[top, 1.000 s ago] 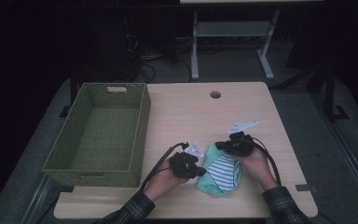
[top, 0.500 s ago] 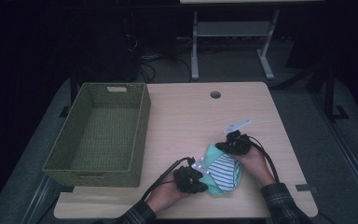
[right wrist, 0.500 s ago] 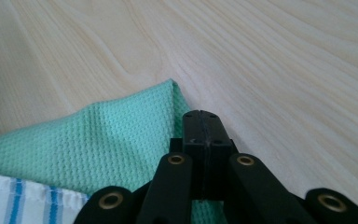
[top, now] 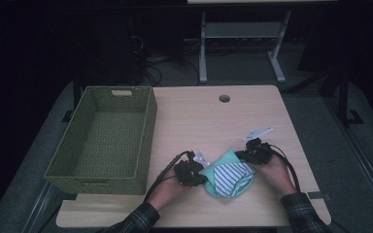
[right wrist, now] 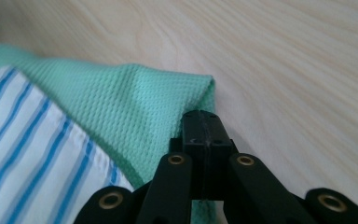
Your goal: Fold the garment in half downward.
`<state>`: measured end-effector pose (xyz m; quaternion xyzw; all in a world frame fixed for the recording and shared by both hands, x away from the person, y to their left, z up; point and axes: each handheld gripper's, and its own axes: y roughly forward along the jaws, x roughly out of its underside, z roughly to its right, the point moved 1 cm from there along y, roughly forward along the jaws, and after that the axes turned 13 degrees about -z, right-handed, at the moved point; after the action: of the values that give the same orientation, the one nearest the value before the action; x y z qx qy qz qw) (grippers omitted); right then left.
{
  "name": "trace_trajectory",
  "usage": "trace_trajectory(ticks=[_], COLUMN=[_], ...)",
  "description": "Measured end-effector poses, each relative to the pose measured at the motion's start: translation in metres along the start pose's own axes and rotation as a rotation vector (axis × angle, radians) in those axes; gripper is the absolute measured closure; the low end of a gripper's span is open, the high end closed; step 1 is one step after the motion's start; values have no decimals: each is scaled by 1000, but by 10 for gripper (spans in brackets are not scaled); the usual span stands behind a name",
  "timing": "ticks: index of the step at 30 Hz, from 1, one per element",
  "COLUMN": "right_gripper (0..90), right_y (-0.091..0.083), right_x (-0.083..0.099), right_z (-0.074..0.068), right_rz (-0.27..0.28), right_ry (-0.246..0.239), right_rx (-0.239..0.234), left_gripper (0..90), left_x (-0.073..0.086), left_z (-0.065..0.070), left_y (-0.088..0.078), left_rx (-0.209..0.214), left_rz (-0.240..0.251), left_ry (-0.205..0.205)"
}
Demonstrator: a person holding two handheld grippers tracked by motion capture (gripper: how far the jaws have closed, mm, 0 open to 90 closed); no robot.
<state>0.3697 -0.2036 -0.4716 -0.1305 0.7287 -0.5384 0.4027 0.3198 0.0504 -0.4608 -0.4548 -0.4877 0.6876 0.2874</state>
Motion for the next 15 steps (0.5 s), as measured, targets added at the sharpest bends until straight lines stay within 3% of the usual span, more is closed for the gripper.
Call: trace_trajectory(ticks=[5, 15], right_gripper=[898, 898], right_y=[-7, -16], right_x=[11, 30], right_z=[-1, -9], right_rz=[-11, -21], right_ry=[3, 3], right_rx=[7, -18], left_gripper=[895, 895], left_x=[-4, -18], left_z=[-17, -43], left_y=[0, 1], left_rx=[-7, -79], left_rz=[12, 4], left_ry=[-46, -99])
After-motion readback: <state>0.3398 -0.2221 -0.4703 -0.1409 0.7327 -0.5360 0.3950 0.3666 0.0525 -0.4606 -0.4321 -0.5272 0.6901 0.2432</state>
